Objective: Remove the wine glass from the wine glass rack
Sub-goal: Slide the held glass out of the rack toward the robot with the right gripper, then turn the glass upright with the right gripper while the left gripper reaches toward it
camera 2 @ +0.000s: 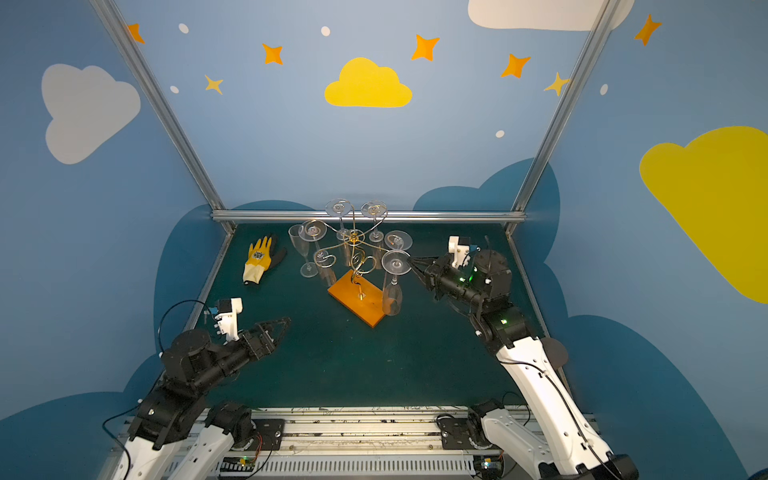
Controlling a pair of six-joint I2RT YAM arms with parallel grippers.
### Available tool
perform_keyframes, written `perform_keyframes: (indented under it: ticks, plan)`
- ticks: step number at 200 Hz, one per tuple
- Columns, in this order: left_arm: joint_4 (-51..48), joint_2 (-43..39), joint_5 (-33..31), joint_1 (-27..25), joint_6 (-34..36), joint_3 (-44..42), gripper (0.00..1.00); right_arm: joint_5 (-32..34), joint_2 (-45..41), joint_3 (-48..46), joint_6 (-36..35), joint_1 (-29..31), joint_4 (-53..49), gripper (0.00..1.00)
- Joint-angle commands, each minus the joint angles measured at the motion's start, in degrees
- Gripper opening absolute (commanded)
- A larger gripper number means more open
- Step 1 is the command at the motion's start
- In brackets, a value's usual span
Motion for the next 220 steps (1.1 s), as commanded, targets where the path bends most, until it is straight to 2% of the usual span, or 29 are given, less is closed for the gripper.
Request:
perform_keyframes:
  ticks: [1,31,65,97,148,181,193,206,220]
  plan:
    - [0.5,0.4,-0.6,-0.2,1.3,2.0,0.99,-1.8,-2.7,2.6,-10.0,-2.2,-9.6,0.0]
    - [1.8,2.2,-0.6,-0.2,1.8,3.3,0.99,0.0,-2.8,7.1,-24.3,-4.0,-20.6,0.0]
    - [3.0,4.2,0.0,-0.2,2.2,5.3,0.99,4.5,-0.8,14.8,-42.7,-3.8,-28.2,0.0]
    - [4.5,5.2,1.2,-0.2,2.4,7.2,0.99,7.9,1.1,21.4,-56.5,-2.7,-31.8,0.0]
    - [5.4,7.5,5.2,-0.2,3.4,11.7,0.99,13.8,-0.6,23.8,-78.3,4.1,-26.3,0.0]
    - [8.9,10.6,10.8,-0.2,2.7,15.1,0.99,15.8,-3.7,20.0,-90.4,10.3,-17.8,0.0]
    - [11.6,11.9,13.6,-0.2,1.4,15.9,0.99,14.9,-4.7,18.1,-95.3,12.3,-14.7,0.0]
    - [14.5,13.3,16.4,-0.2,0.0,16.8,0.99,11.2,-5.8,15.8,-101.2,14.2,-12.2,0.0]
    - [16.9,15.1,19.2,-0.2,-1.3,18.0,0.99,11.9,-6.3,14.3,-103.0,16.4,-9.5,0.0]
